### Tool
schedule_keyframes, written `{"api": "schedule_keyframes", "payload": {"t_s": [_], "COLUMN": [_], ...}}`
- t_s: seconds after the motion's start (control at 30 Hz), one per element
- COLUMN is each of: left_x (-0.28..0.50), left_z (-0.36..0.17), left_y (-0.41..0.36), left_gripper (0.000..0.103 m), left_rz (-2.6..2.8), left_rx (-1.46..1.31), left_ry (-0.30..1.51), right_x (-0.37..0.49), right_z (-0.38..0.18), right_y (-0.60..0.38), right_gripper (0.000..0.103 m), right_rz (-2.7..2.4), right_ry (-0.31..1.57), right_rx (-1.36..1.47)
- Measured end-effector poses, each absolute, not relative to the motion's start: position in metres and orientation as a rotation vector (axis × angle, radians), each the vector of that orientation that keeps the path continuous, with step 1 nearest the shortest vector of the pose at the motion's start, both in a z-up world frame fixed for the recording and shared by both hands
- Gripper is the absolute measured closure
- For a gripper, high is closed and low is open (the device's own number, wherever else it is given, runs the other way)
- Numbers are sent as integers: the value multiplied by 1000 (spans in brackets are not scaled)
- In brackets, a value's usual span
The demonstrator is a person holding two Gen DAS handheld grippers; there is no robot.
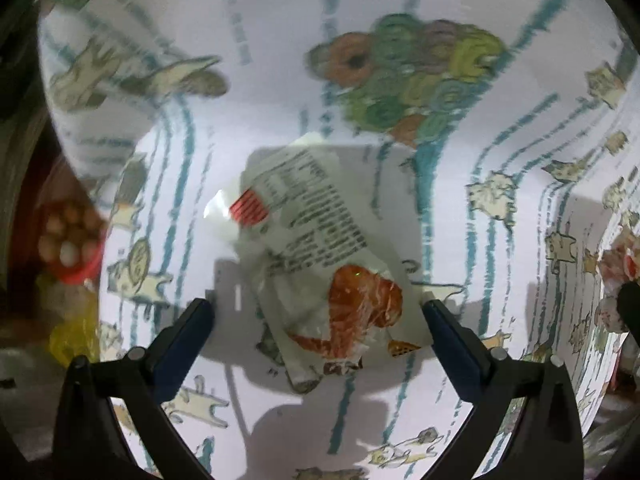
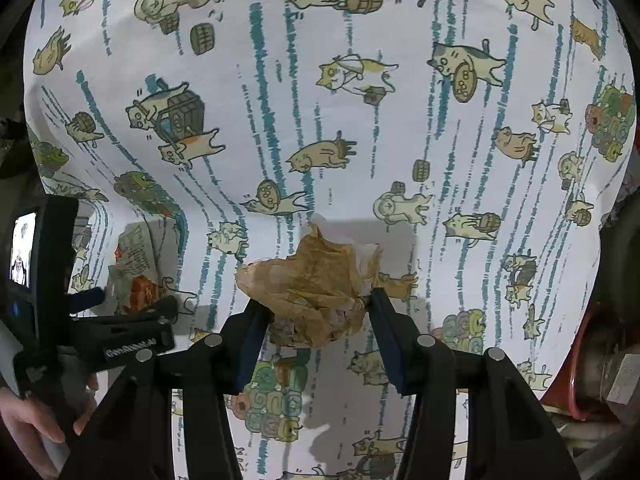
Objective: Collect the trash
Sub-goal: 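Close the left tool on the white snack packet while the right tool holds the tissue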
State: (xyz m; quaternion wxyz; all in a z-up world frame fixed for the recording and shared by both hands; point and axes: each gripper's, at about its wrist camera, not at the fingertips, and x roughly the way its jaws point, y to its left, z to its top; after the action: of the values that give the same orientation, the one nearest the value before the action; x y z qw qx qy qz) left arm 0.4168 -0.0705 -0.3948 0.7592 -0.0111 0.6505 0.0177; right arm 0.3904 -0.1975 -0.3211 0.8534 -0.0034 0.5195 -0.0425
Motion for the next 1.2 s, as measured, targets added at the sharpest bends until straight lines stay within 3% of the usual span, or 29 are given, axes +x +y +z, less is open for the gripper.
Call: {"api": "schedule_keyframes", "payload": {"t_s": [0.1, 0.17, 0.27, 0.33, 0.37, 0.53, 1.1, 1.2], "left_x": [412, 408, 405, 405, 405, 405, 394, 389], "left_z": [-393, -392, -381, -373, -368, -356, -316, -303], "left_y": [-68, -60, -41, -39, -38, -24, -18, -24], "left_gripper": [0, 7, 27, 52, 55, 59, 60, 76], "left_rz": [22, 31, 39, 21, 4, -56, -207, -257], "left_rx": [-21, -15, -19, -2, -3, -102, -219, -203], "left_ry": [1412, 1410, 1400, 1392, 1384, 1339, 1244, 1213], "right_x": [386, 384, 383, 380, 379, 378, 377, 373], "right_z": [-317, -314, -311, -309, -309, -310, -304, -296], "right_y": [-198, -197, -195, -194, -193, -193, -214, -207], "right_gripper": [50, 50, 50, 50, 50, 50, 50, 50], "right_rz": [-95, -92, -87, -87, -84, -89, -59, -26], "right_ry": [1080, 1073, 1066, 1062, 1062, 1064, 1064, 1052], "right_rx": [-23, -26, -18, -24, -32, -43, 175, 158]}}
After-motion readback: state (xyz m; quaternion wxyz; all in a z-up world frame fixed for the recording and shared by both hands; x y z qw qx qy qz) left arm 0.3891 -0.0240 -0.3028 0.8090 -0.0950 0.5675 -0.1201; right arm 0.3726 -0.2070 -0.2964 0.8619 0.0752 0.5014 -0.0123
